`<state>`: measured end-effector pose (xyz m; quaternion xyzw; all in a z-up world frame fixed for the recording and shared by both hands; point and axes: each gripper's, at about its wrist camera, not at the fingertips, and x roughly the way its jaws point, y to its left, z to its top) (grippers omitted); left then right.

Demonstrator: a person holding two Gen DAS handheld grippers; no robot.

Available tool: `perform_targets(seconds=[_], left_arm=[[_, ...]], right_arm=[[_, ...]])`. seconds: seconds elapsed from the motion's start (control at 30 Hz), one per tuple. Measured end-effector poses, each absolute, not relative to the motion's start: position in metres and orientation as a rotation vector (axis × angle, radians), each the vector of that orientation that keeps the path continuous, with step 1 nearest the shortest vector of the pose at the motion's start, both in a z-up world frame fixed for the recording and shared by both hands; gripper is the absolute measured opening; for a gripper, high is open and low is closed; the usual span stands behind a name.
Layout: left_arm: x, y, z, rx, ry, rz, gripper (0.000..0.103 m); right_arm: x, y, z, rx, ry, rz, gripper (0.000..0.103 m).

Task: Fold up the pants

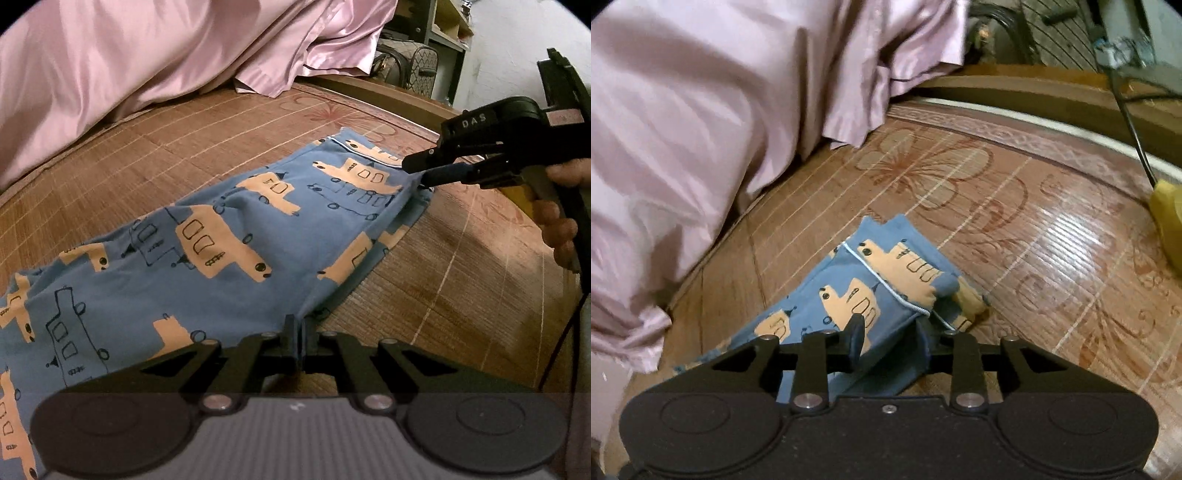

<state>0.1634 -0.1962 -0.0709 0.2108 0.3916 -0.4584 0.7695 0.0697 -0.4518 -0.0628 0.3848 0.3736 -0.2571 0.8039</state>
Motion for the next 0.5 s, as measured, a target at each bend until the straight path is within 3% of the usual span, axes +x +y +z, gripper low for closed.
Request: perform_targets(seconds=[0.17,0.37,0.5], left_arm=[[0.161,-0.195,-0.070,0.452,0.850,-0.991,0.001],[0.163,-0.195,-0.070,0.444,0.856,-0.988,0.001],[0.163,-0.195,-0.070,0.444,0.857,-0.989,0.001]], right_arm=[[0.067,-0.462,-0.069,0.957,0.790,-0.596,0.033],[0.065,-0.462,-0.068,0.868,0.840,-0.659,0.037],[0.071,-0.469,-0.071,0.870,0.822,-0.669,0.033]])
